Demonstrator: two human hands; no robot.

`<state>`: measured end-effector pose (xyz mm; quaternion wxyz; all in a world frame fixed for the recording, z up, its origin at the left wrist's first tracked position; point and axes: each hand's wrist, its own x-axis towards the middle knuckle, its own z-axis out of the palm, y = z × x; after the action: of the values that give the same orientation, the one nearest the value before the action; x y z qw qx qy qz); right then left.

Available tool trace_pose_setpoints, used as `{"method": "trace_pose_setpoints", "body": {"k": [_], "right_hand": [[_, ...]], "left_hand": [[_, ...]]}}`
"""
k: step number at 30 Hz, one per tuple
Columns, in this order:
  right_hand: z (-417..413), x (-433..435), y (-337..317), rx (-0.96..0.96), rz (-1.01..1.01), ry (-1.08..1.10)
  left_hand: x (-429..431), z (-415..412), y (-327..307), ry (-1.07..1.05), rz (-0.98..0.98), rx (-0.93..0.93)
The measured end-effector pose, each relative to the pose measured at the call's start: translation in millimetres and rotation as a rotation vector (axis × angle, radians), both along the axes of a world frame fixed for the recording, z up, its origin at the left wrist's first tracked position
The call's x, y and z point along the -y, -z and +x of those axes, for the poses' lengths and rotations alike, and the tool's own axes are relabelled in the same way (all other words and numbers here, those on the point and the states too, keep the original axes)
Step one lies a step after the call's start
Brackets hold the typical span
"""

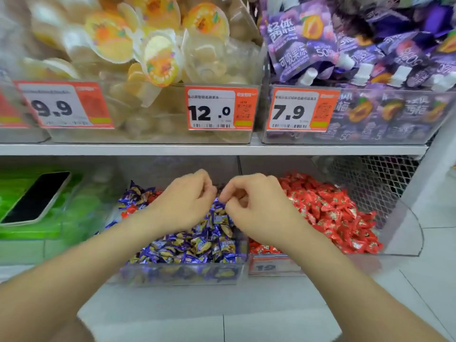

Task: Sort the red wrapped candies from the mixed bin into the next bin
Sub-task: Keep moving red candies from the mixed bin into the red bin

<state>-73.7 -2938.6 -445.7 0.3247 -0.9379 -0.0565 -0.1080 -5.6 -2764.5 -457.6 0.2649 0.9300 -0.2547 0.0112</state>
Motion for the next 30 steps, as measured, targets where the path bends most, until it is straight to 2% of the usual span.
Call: {"method": "trace_pose_setpoints", "body": {"k": [4, 7, 10, 12, 14, 17, 20, 24, 28, 30], "right_hand": [[40.7, -43.5, 26.5, -0.125, -0.253, -0.146], [78.1, -62.8, 48.6, -0.212, -0.413, -0.176], [109.2, -81.7, 63.6, -0.17, -0.513, -0.216], [125.7, -94.5, 69.9, -0.108, -0.599, -0.282], [137.0, -109.2, 73.6, -0.082, -0.628, -0.307], [146.9, -128.1, 83.9, -0.154, -0.587, -0.326], [150.4, -135.0, 92.7, -0.222, -0.641, -0.387], [160.7, -131.6, 96.2, -0.248, -0.649, -0.345], [159.4, -131.9, 96.8, -0.333, -0.608, -0.321], [159.3, -129.0, 93.4, -0.368, -0.518, -0.312]], "left_hand": [[-69.3, 55.6, 22.7, -0.192, 0.394, -0.106], [-104.8, 80.6, 38.8, -0.306, 0.502, -0.275], [-123.8, 96.8, 50.7, -0.325, 0.565, -0.219], [-128.6, 104.3, 62.0, -0.295, 0.551, -0.178], [-130.2, 108.6, 71.7, -0.262, 0.5, -0.221], [-130.4, 109.0, 78.8, -0.223, 0.429, -0.257], [-130.7, 110.2, 85.1, -0.147, 0.447, -0.231], [-131.3, 111.2, 87.5, -0.122, 0.445, -0.238], [-131.9, 107.4, 82.5, -0.121, 0.405, -0.247], [-131.9, 106.9, 79.9, -0.113, 0.374, -0.242]]}}
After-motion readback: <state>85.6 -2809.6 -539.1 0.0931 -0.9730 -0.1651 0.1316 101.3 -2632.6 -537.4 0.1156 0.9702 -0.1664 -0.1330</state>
